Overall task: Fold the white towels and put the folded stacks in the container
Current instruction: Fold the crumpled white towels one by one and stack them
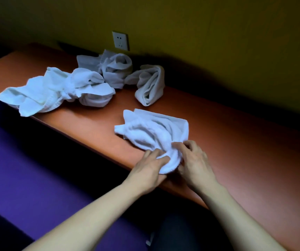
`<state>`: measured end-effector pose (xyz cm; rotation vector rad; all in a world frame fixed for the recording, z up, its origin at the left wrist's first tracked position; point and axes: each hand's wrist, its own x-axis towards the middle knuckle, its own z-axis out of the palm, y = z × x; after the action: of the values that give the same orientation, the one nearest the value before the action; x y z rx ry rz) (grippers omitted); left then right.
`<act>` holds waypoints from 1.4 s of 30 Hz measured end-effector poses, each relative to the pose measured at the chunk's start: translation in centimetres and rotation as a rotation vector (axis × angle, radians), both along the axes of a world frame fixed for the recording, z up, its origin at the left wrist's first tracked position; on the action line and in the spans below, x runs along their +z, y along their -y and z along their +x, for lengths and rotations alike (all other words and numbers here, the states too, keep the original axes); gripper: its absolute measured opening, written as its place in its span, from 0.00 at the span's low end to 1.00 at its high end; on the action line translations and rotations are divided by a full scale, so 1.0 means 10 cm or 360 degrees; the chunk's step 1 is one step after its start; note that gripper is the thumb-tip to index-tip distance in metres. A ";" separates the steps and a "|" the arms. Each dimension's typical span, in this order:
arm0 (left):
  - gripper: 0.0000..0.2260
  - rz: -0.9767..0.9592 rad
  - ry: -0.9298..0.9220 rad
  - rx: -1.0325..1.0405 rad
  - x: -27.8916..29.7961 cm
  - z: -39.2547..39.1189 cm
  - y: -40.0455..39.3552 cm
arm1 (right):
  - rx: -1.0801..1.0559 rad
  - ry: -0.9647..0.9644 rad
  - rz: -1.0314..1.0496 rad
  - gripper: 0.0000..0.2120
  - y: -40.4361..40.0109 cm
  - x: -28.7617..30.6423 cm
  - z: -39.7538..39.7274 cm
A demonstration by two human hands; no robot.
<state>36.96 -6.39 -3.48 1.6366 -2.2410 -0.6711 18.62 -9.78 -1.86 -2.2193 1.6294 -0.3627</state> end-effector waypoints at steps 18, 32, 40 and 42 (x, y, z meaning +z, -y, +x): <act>0.14 -0.0213 -0.0689 0.0084 1.76 -0.70 0.35 | -0.0511 0.0754 -0.0237 0.11 -0.25 1.66 -1.44; 0.18 -0.0283 -0.0797 -0.0108 2.83 -1.64 0.02 | -0.0724 0.0910 -0.0933 0.13 -0.71 2.07 -2.00; 0.05 -0.0113 -0.0798 -0.0290 3.08 -1.92 -0.22 | -0.0386 0.1062 -0.0365 0.17 -1.09 1.91 -1.79; 0.09 -0.0048 -0.0742 -0.0356 3.13 -1.88 -0.23 | -0.0480 0.1004 -0.0532 0.07 -1.06 1.90 -1.83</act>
<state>18.12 -4.08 27.86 1.0798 -2.0823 -0.9556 0.37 0.79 17.17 -1.7708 1.6036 -1.3464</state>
